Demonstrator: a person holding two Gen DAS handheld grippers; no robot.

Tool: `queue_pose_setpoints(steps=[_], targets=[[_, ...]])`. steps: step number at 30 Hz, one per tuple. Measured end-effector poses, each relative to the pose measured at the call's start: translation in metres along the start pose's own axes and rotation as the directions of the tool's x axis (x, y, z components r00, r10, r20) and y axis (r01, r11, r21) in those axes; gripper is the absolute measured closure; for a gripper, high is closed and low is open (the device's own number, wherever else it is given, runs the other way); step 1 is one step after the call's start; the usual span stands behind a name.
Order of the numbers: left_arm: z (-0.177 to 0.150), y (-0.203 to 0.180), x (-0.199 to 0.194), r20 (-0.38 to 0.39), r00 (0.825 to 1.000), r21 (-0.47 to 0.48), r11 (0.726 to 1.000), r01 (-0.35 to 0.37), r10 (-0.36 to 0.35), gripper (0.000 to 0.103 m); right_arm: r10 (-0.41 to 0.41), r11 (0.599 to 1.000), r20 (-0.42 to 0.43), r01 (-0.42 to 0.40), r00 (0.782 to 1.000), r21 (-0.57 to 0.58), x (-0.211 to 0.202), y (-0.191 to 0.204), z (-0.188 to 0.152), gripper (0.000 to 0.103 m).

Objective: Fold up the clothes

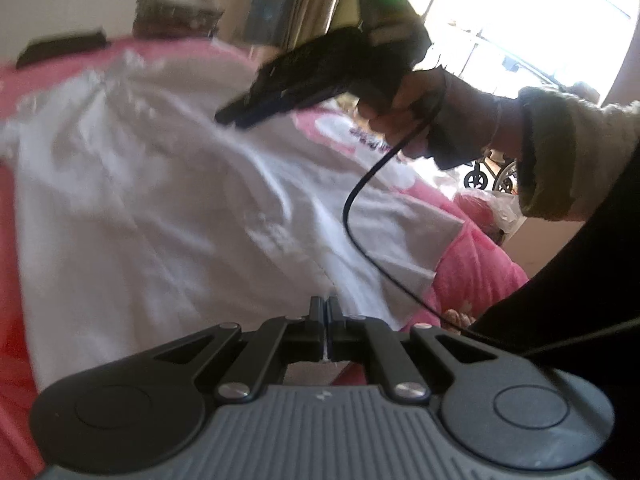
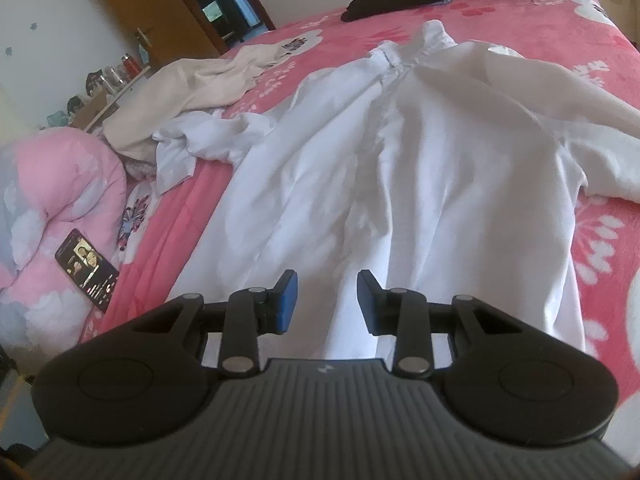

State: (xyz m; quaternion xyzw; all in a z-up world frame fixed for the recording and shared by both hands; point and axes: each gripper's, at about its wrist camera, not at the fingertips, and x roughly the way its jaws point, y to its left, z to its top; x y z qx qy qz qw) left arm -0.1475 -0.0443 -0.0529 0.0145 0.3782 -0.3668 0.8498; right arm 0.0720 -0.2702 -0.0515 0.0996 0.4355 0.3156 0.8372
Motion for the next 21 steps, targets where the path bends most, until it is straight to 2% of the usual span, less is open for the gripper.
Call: queue_pose_setpoints(steps=[5,7,9,13,16,21], targets=[[0.007,-0.013,-0.020,0.096,0.995,0.059,0.998,-0.011,0.005,0.101,-0.005,1.000,0.007,0.005,1.000,-0.011,-0.008,0.007,-0.004,0.071],[0.007,-0.012,-0.014,0.063,0.998,0.054,0.998,-0.013,0.010,0.101,-0.012,1.000,0.004,0.012,1.000,-0.017,-0.009,0.008,-0.005,0.071],[0.002,-0.007,0.000,-0.023,1.000,0.026,1.000,-0.010,0.011,0.101,-0.021,0.999,-0.006,0.020,1.000,-0.028,-0.008,0.009,-0.007,0.071],[-0.009,0.005,0.027,-0.192,0.979,-0.037,0.996,-0.076,0.067,0.101,-0.059,0.996,-0.035,0.056,0.998,-0.069,-0.001,0.014,-0.013,0.071],[-0.008,0.017,0.028,-0.203,0.978,-0.115,0.991,-0.073,0.048,0.101,-0.083,0.988,-0.053,0.076,0.995,-0.132,0.007,0.021,-0.014,0.071],[-0.003,0.016,0.022,-0.149,0.989,-0.113,0.993,-0.039,0.021,0.101,-0.128,0.954,-0.038,0.113,0.991,-0.277,0.019,0.041,-0.008,0.071]])
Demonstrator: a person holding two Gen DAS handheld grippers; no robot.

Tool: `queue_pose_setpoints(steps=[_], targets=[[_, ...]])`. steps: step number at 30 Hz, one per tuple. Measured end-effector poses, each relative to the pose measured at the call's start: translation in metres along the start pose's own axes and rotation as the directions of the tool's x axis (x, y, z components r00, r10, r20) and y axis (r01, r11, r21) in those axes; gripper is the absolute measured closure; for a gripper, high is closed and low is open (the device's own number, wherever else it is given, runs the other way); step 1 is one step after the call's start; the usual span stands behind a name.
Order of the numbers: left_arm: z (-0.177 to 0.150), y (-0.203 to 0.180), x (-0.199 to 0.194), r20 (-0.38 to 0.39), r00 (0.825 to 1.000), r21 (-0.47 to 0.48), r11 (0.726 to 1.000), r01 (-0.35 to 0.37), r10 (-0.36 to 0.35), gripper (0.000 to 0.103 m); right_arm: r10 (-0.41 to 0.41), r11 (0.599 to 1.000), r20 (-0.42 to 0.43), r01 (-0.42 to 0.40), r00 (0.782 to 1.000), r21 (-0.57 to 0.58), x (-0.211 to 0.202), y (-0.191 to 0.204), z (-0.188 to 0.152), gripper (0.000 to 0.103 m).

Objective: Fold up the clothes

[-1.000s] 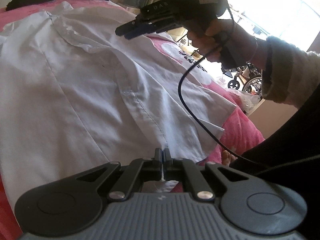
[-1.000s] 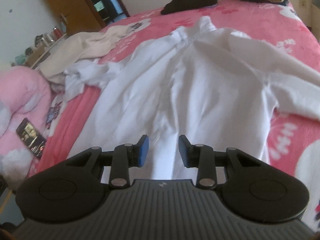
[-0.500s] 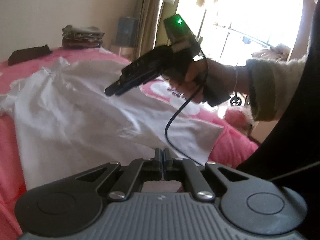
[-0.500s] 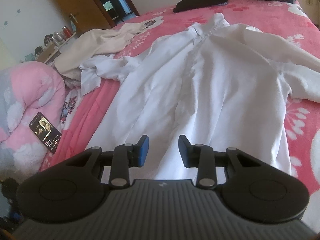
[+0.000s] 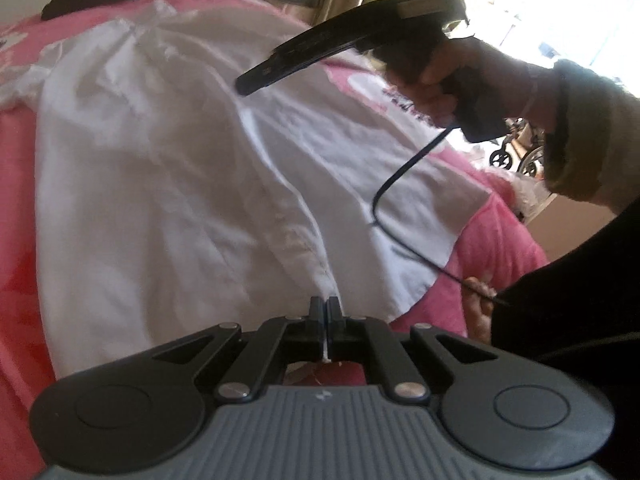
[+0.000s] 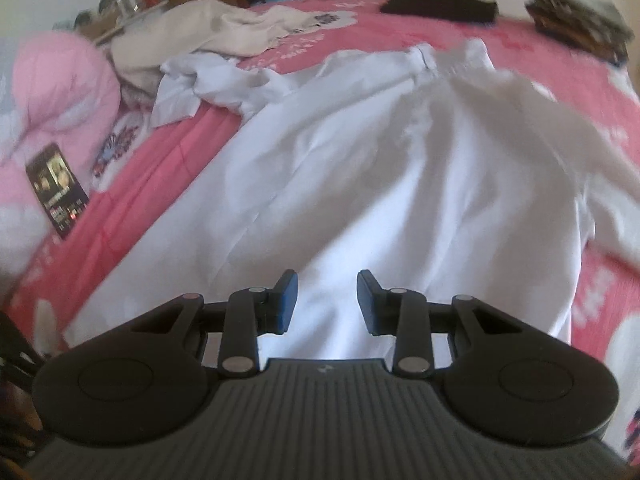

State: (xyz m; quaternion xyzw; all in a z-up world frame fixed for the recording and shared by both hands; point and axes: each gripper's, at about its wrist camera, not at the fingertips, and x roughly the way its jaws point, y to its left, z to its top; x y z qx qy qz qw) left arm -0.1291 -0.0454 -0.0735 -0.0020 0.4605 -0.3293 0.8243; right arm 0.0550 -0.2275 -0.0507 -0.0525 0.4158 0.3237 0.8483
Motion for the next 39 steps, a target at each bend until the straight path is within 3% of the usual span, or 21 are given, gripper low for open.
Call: queue_pose_setpoints(steps=[10,15,17,19,20,23,29,32,36,39], targets=[[0.003,-0.021,0.002,0.034,0.999,0.069,0.997,0.036,-0.038,0.101,-0.022,0.978,-0.030,0.015,0.999,-0.207,0.042,0.019,0.034,0.071],[0.004,-0.021,0.001,0.047,0.998,0.076,0.996,0.038,-0.041,0.101,-0.105,0.979,-0.125,0.081,0.987,-0.185,0.078,0.004,0.039,0.071],[0.004,-0.020,0.000,0.052,0.998,0.067,0.997,0.043,-0.046,0.101,-0.088,0.988,-0.124,0.070,0.988,-0.139,0.078,-0.004,0.039,0.072],[0.004,-0.018,0.000,0.057,0.997,0.058,0.997,0.048,-0.051,0.101,-0.071,0.994,-0.113,0.061,0.991,-0.093,0.076,-0.012,0.038,0.080],[0.004,-0.017,0.000,0.059,0.997,0.054,0.997,0.051,-0.054,0.101,-0.066,0.996,-0.103,0.058,0.993,-0.071,0.073,-0.015,0.038,0.090],[0.004,-0.016,0.000,0.065,0.996,0.046,0.997,0.057,-0.060,0.101,-0.040,0.999,-0.064,0.040,0.997,0.001,0.065,-0.026,0.037,0.098],[0.000,-0.010,-0.001,0.048,0.998,0.020,0.999,0.033,-0.034,0.101,0.037,0.991,0.045,-0.043,0.998,0.128,0.049,-0.042,0.041,0.100],[-0.004,-0.004,0.004,-0.006,1.000,-0.002,1.000,-0.010,0.010,0.101,0.077,0.985,0.072,-0.087,0.994,0.148,0.054,-0.043,0.043,0.100],[-0.009,0.006,0.016,-0.091,0.995,-0.070,0.996,-0.055,0.048,0.100,0.059,0.992,0.007,-0.059,0.998,0.115,0.078,-0.034,0.040,0.097],[-0.009,0.010,0.017,-0.092,0.995,-0.111,0.992,-0.055,0.045,0.099,0.057,0.989,-0.019,-0.054,0.998,0.139,0.081,-0.035,0.038,0.095]])
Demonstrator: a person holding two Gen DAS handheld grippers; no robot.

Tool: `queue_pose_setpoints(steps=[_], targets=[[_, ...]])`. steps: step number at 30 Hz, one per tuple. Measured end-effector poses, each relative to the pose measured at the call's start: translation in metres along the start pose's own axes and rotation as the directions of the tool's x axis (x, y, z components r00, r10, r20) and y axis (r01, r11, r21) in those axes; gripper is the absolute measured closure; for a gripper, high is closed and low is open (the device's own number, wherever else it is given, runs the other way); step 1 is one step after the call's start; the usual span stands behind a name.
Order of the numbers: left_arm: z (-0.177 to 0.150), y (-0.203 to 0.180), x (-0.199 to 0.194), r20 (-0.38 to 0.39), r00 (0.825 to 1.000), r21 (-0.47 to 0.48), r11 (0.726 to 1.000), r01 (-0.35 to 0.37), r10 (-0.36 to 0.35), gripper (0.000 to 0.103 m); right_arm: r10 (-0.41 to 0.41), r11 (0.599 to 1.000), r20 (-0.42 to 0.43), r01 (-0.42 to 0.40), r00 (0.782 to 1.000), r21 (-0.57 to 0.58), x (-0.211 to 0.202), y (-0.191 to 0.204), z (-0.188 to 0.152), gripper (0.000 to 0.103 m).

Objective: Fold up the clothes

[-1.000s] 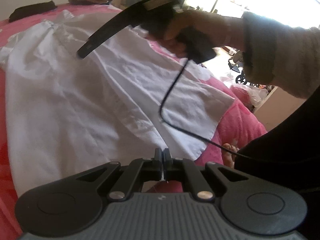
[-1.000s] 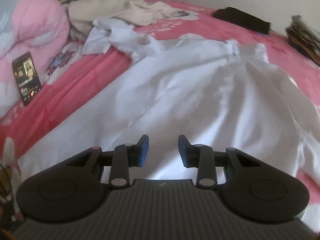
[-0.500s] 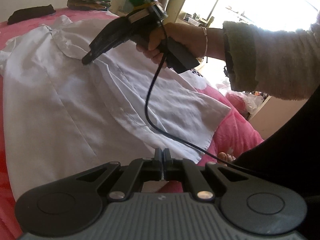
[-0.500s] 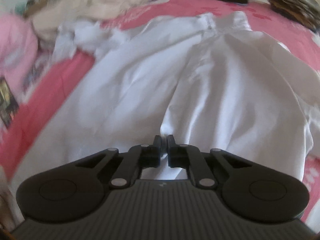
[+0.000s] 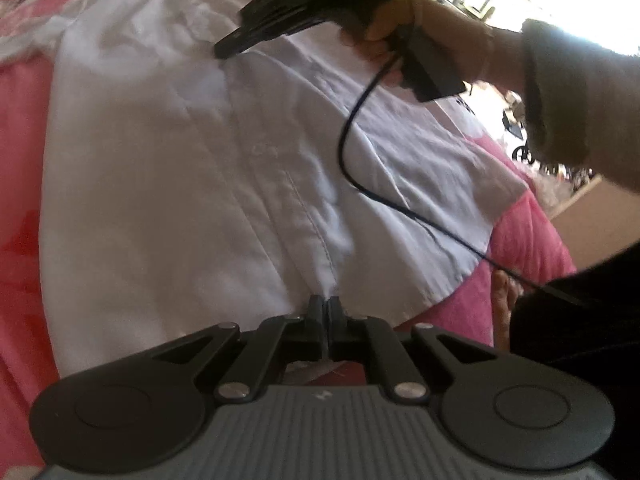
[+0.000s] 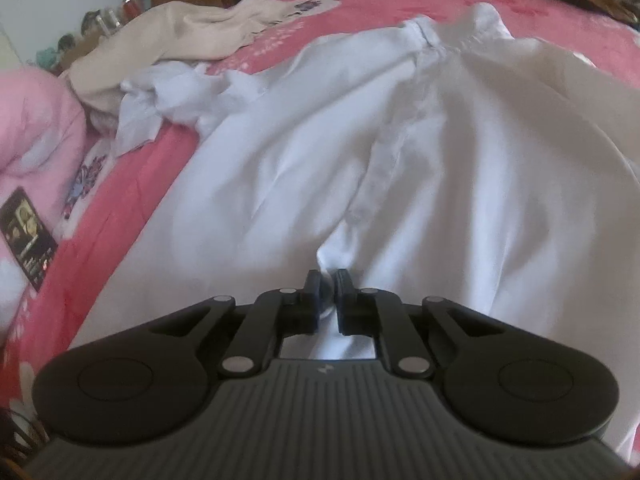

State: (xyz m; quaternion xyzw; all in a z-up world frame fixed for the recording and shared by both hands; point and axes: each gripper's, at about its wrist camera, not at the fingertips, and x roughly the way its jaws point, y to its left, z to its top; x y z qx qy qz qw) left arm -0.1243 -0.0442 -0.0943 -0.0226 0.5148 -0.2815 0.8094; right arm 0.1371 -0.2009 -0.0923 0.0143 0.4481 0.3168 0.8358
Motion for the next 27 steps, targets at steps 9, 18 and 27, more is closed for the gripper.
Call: queue_pose_setpoints(steps=[9,18,27], targets=[[0.001,0.006,-0.002,0.005,1.000,-0.032,0.999,0.007,-0.007,0.099,-0.066,0.983,0.089,0.050,0.994,0.174,-0.131,-0.045,-0.036,0.075],[0.004,0.006,0.001,-0.010,1.000,-0.058,0.998,-0.001,0.001,0.098,-0.224,0.902,-0.088,0.241,0.970,0.358,-0.224,-0.075,-0.155,0.046],[0.003,-0.001,0.001,-0.006,0.999,-0.050,0.997,-0.052,0.051,0.097,-0.345,0.939,-0.016,0.345,0.939,0.015,-0.222,-0.014,-0.186,0.049]])
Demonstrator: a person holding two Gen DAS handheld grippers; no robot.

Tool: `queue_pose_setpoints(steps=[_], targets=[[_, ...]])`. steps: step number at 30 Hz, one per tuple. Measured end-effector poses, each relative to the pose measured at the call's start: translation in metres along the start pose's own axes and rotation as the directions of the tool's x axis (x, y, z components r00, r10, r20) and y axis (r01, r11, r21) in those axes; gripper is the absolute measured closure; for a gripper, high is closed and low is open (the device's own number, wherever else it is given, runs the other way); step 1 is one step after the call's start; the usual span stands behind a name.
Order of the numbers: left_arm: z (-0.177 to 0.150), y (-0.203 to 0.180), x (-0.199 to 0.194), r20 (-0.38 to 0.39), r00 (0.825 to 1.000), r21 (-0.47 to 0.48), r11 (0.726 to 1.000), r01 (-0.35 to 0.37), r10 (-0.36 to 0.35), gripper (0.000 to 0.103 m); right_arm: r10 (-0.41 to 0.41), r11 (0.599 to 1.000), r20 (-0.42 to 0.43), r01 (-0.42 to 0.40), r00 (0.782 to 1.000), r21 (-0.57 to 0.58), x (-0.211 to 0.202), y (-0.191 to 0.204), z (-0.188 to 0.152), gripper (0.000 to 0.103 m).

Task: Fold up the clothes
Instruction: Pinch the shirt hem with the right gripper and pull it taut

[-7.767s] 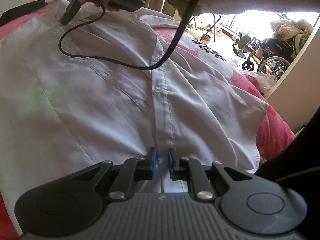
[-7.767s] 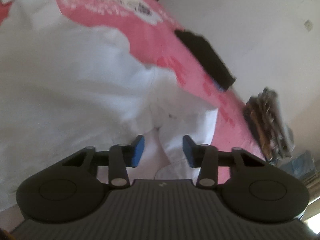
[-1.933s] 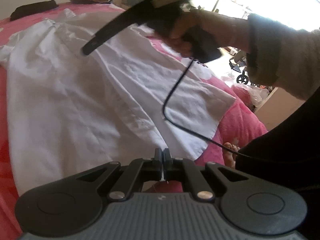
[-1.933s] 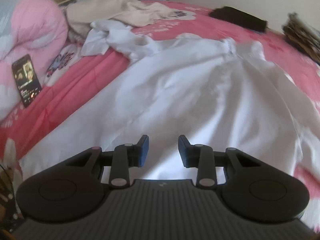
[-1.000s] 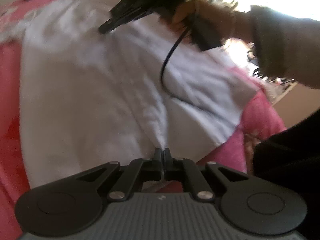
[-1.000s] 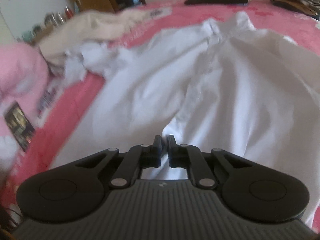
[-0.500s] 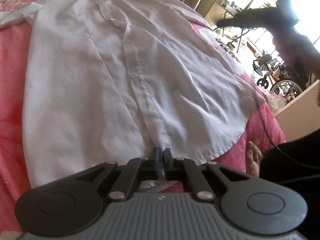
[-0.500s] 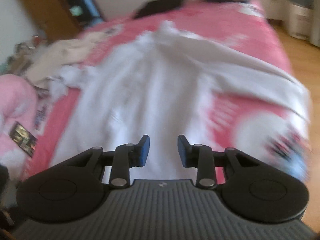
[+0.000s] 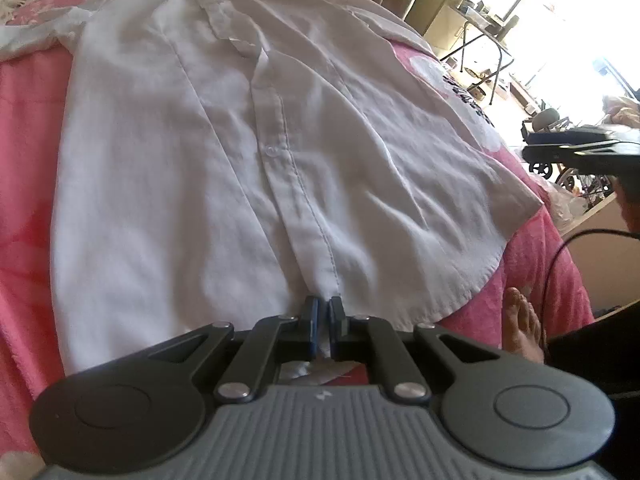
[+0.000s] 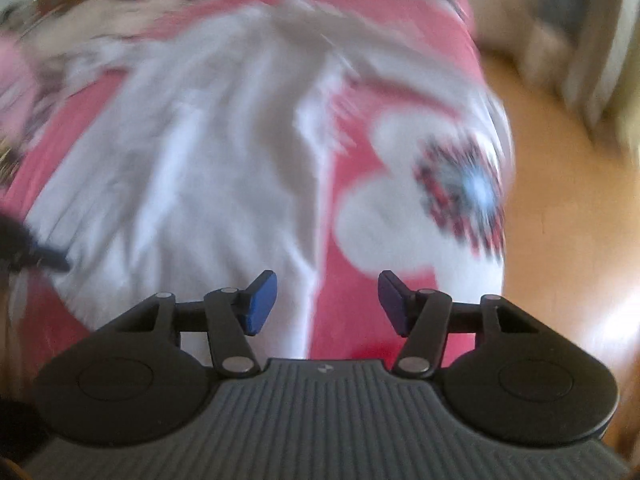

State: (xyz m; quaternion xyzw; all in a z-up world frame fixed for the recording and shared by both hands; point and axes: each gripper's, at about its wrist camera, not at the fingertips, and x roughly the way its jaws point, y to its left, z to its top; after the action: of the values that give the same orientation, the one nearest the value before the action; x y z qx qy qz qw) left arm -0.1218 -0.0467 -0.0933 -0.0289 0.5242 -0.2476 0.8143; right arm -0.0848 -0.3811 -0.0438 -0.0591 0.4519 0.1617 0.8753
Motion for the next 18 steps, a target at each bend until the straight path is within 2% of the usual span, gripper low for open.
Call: queue_pose_setpoints(steps=[2,4,7,11,14,18], targets=[[0.000,-0.001,0.001,0.001,1.000,0.003,1.000,-0.008,0.008,0.097,0.058,0.995,0.017,-0.057,0.998,-0.082,-0.004,0.015,-0.001,0.055],[0.001,-0.002,0.002,0.002,1.000,0.006,1.000,-0.016,0.016,0.097,0.093,0.987,-0.028,-0.096,0.995,-0.130,0.003,0.026,-0.007,0.062],[0.002,-0.004,0.002,0.003,1.000,0.014,1.000,-0.026,0.026,0.097,0.032,0.983,-0.096,-0.049,0.995,-0.175,0.022,0.033,-0.021,0.071],[0.002,-0.005,0.001,0.006,0.999,0.023,0.999,-0.032,0.032,0.097,0.000,0.993,-0.131,-0.015,0.991,-0.118,0.040,0.023,-0.036,0.086],[0.002,-0.006,-0.001,0.019,0.999,0.031,0.999,-0.036,0.035,0.097,0.007,0.997,-0.102,-0.015,0.995,-0.074,0.037,0.017,-0.037,0.100],[0.003,-0.009,-0.003,0.039,0.999,0.045,0.998,-0.034,0.032,0.097,-0.007,0.999,-0.057,0.005,0.998,-0.032,0.025,0.012,-0.035,0.103]])
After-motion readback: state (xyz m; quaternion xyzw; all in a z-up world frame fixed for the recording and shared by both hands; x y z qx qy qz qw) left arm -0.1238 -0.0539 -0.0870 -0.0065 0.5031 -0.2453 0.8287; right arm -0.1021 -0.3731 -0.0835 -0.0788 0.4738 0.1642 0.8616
